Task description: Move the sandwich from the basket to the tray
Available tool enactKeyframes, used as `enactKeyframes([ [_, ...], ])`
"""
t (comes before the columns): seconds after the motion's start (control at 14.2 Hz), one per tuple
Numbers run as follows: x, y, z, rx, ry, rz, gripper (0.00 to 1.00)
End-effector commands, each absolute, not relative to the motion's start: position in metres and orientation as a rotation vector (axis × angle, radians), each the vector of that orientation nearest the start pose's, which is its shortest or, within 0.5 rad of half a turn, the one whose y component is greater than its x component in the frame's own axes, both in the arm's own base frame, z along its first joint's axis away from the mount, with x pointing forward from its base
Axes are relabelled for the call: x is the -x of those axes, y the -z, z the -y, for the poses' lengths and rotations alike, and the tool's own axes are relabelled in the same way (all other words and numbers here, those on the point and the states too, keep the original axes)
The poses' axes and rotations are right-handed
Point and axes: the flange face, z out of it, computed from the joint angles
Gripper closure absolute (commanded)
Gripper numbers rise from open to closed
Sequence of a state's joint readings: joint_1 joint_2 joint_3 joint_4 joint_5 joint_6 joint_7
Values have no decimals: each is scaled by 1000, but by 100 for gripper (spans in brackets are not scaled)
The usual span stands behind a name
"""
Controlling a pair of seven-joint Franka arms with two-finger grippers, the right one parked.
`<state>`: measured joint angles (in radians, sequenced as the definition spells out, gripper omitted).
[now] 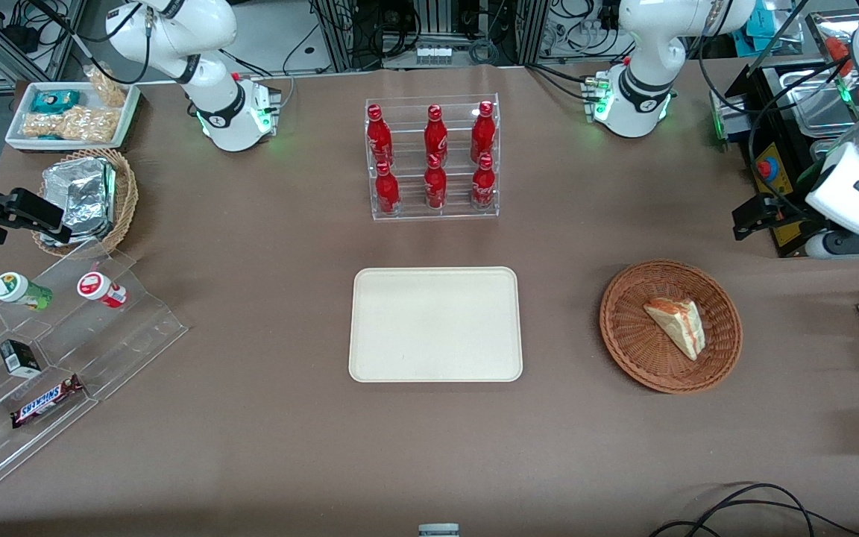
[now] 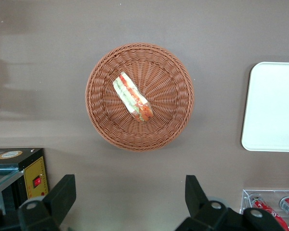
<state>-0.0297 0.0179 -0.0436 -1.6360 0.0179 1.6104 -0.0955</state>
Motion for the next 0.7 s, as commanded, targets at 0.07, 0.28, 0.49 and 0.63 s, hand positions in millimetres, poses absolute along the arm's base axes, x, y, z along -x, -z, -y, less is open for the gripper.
enactKeyframes([
  [0.07, -563, -592, 41, 3127, -87, 19, 0],
  [0.28, -562, -591, 42, 3132, -93, 14, 0],
  [0.49, -564, -581, 51, 3125, -125, -17, 0],
  [0.63, -563, -573, 51, 3123, -157, -15, 0],
])
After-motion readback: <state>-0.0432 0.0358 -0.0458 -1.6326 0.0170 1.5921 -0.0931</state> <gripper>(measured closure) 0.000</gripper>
